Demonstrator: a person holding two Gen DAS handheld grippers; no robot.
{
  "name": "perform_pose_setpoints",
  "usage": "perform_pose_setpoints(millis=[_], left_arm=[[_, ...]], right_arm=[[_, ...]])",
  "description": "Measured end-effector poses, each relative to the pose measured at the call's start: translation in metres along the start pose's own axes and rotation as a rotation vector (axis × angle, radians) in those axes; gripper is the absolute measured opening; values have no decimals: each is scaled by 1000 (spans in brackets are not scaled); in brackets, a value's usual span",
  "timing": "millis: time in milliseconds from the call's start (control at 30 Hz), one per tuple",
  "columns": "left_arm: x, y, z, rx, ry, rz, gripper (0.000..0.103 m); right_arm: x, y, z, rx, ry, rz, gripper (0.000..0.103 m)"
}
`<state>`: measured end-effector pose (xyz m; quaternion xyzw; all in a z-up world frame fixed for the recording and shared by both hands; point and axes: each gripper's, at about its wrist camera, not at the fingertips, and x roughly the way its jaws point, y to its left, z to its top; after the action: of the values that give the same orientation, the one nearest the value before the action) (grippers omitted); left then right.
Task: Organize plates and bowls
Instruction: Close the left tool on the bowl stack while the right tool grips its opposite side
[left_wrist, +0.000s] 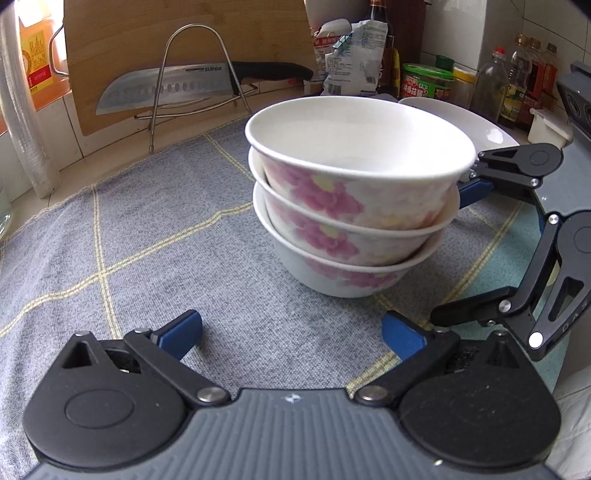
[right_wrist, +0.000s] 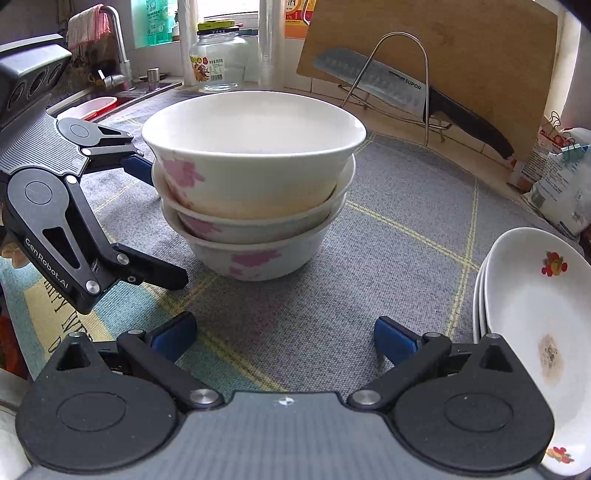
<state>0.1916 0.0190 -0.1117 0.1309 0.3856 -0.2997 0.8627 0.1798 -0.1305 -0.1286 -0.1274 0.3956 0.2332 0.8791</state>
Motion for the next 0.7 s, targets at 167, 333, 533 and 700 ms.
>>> perform_pose_setpoints(millis=[167,333,533,700], left_arm=[[2,2,4,36,6,-31,103],[8,7,16,121,51,-103,102],[11,11,26,271,60,-190,101],[12,12,33,388,35,-258,100]], right_arm=[[1,0,3,8,7,-5,103],[6,1,12,7,38,-5,103],[10,2,25,-32,71,-8,103],[10,1,37,-87,70,1,103]])
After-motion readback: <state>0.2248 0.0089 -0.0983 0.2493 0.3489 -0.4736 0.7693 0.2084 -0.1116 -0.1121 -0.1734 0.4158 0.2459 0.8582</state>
